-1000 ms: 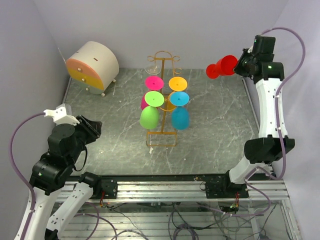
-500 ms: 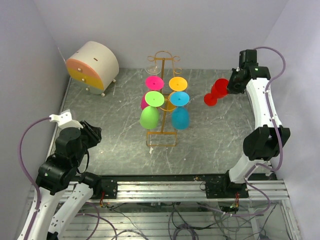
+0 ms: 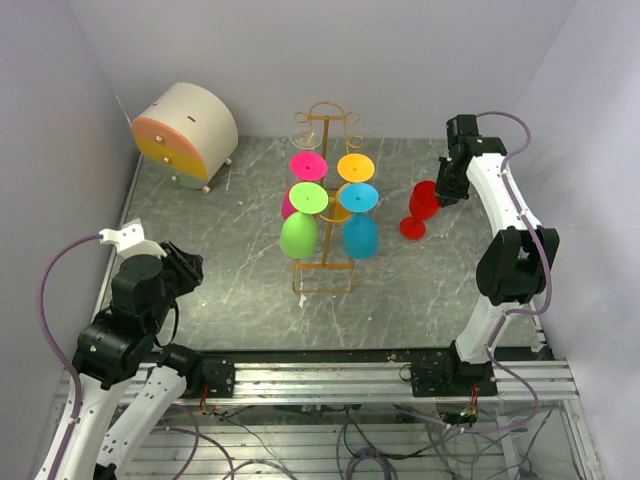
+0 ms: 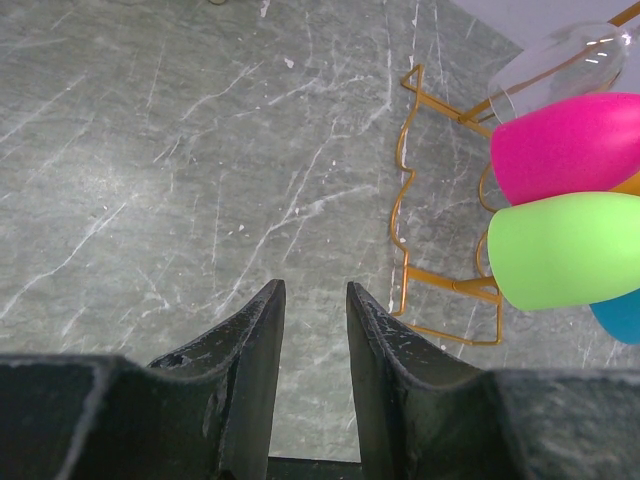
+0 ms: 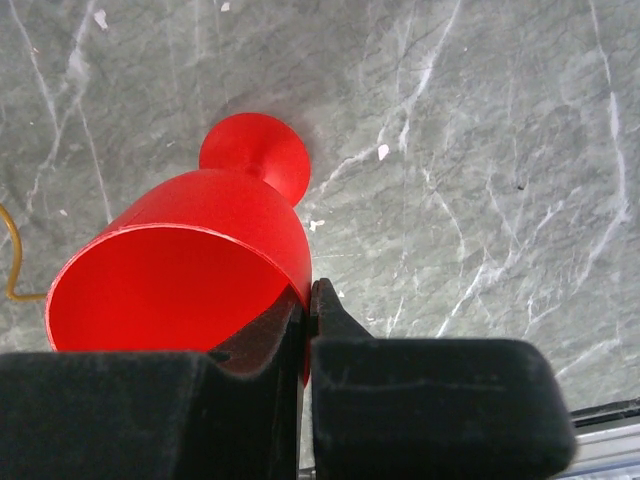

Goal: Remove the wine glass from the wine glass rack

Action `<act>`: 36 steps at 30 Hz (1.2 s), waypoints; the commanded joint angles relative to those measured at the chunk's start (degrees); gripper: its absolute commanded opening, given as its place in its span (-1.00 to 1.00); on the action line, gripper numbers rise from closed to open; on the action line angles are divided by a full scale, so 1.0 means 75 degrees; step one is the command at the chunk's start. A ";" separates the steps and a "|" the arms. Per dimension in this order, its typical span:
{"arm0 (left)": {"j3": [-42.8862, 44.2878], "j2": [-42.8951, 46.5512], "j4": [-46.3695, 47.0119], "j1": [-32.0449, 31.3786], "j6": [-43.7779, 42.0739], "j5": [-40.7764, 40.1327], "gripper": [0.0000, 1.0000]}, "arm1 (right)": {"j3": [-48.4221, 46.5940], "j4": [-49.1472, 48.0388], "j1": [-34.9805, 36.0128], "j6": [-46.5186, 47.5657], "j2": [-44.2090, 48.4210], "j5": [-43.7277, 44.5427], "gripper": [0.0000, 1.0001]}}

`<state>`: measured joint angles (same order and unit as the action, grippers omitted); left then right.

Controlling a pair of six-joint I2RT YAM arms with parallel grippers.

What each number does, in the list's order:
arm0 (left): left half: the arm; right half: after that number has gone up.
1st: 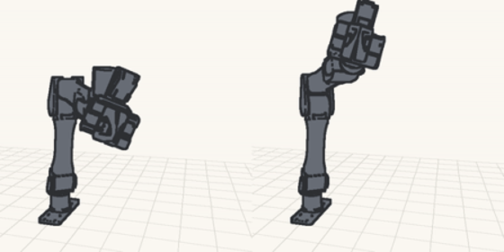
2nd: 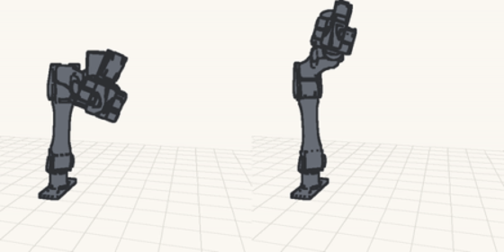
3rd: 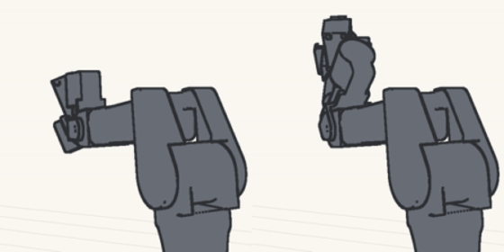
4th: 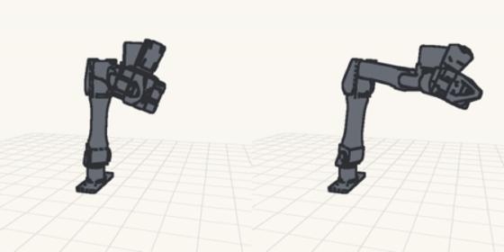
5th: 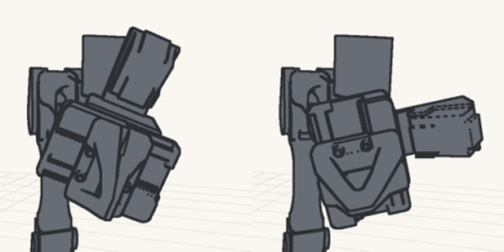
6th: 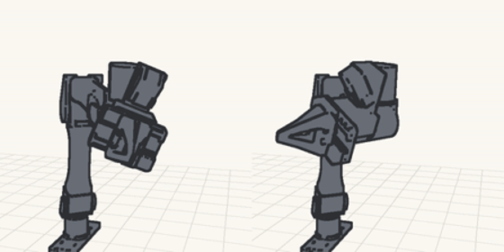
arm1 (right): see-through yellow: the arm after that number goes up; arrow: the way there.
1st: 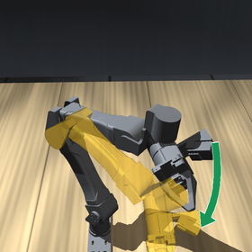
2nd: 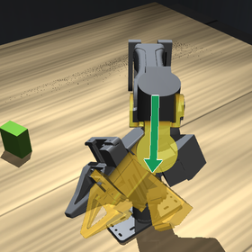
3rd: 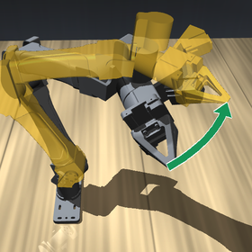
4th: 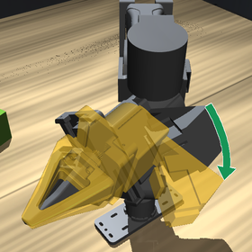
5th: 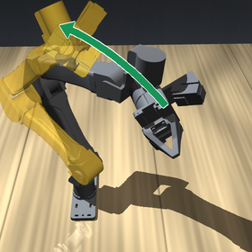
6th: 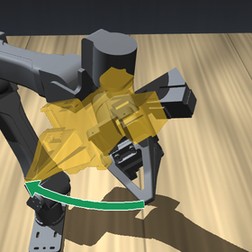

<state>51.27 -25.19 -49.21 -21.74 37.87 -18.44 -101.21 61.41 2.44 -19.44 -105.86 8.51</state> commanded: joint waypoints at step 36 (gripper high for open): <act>-0.0027 -0.0004 0.0023 -0.0043 0.0060 -0.0283 -0.14 | -0.0215 -0.2883 0.0934 -0.1723 0.2312 -0.7076 -0.03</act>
<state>51.16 -25.23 -49.25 -21.74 37.93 -19.11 -103.61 44.38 7.53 -30.11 -88.12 -37.17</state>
